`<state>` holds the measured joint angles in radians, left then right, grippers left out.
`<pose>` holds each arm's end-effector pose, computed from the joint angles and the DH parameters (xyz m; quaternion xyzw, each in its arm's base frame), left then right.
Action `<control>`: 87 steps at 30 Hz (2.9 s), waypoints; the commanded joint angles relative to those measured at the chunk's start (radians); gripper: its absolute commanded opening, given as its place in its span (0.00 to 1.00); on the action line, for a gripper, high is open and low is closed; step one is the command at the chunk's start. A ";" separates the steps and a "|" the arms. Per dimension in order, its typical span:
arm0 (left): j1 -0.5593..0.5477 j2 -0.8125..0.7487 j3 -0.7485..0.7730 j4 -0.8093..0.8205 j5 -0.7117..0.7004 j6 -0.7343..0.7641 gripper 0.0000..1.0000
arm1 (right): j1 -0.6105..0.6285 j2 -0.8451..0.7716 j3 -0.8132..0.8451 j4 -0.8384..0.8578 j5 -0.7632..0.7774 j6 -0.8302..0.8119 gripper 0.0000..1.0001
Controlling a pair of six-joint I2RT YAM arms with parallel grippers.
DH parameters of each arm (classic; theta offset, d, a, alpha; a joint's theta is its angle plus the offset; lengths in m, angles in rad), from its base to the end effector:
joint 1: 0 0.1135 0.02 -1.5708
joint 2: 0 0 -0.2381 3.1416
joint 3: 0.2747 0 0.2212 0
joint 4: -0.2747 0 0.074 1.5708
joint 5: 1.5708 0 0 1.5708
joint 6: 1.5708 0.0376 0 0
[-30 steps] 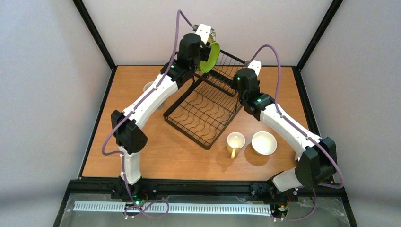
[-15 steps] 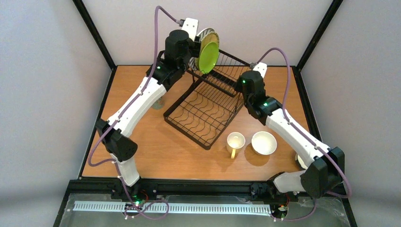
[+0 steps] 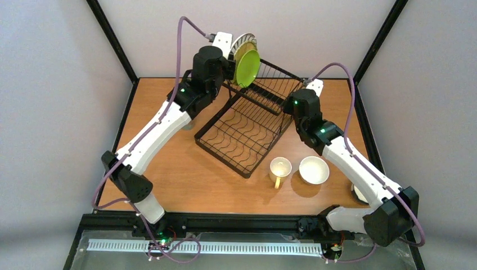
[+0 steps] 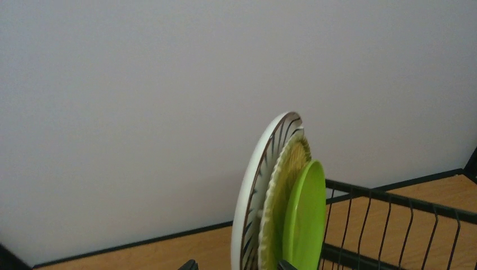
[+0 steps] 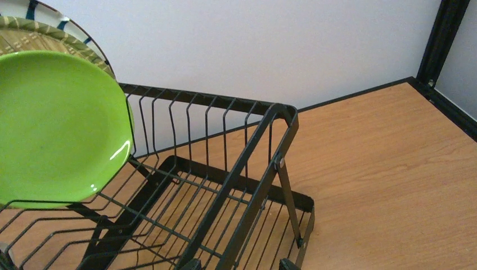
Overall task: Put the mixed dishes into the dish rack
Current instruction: Grab the cup at the center of the board.
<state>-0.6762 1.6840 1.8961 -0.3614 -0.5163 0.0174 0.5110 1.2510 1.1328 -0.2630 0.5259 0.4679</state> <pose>0.2830 -0.2033 0.4377 0.0924 0.7457 -0.0210 0.6595 0.2382 0.1119 0.3344 0.1284 0.8027 0.0644 0.5788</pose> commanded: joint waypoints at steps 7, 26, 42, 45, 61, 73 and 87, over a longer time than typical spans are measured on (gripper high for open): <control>-0.005 -0.296 -0.273 -0.127 -0.118 -0.210 0.80 | 0.001 -0.053 -0.038 -0.044 -0.083 -0.014 0.79; -0.005 -0.442 -0.562 -0.335 -0.133 -0.522 0.80 | 0.014 -0.152 -0.114 -0.078 -0.125 -0.023 0.80; -0.035 -0.489 -0.700 -0.238 0.087 -0.532 0.78 | 0.057 -0.184 -0.165 -0.275 -0.071 0.020 0.79; -0.055 -0.486 -0.725 -0.206 0.138 -0.530 0.78 | 0.081 -0.199 -0.196 -0.330 -0.058 0.053 0.79; -0.103 -0.482 -0.833 -0.076 0.376 -0.548 0.79 | 0.242 -0.206 -0.359 -0.476 -0.048 0.249 0.80; -0.103 -0.475 -0.841 -0.059 0.423 -0.569 0.79 | 0.257 -0.171 -0.408 -0.447 -0.082 0.289 0.80; -0.104 -0.460 -0.852 -0.059 0.433 -0.572 0.79 | 0.257 -0.107 -0.450 -0.360 -0.119 0.300 0.50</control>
<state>-0.7715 1.2106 1.0458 -0.4339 -0.0994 -0.5434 0.7589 1.1309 0.6930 -0.6533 0.4107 0.7578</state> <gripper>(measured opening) 0.793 0.547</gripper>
